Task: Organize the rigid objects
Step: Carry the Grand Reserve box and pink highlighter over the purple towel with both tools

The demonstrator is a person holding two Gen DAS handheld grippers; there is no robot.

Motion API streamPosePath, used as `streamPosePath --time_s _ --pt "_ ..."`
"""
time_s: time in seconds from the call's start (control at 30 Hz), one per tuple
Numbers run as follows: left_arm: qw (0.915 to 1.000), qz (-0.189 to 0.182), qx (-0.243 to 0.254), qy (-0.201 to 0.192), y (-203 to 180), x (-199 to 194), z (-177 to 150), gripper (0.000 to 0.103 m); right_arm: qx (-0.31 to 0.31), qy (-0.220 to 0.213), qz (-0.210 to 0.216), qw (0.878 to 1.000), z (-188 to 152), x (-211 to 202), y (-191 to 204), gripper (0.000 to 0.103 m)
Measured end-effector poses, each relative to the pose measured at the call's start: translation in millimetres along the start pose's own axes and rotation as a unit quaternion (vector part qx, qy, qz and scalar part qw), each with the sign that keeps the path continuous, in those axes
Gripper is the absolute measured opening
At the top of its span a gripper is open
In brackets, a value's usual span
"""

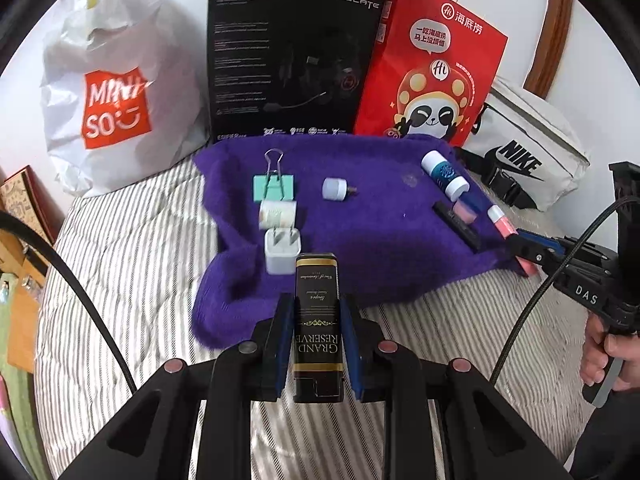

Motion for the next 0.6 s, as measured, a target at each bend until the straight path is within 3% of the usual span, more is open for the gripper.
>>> streamPosePath --time_s 0.33,0.6 --pt "0.9998 -0.014 0.001 0.011 -15.1 34.3 37.3 0.022 -0.006 0.0 -0.002 1.0 24.0 19.7 -6.2 0.017" --pt "0.9992 -0.004 -0.015 0.037 -18.4 81.5 55.9 0.022 0.0 0.004 0.003 1.0 33.7 39.9 -17.1 0.017"
Point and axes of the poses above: each gripper's, at about its wrist camera, not at the fingertips, and x roughly the way its jaws point, y to its left, z to its top, the point moved 3 cm from there along x, roughly the way its jaws point, and after that the axes turned 6 degrees about z, right-handed, at the moved point
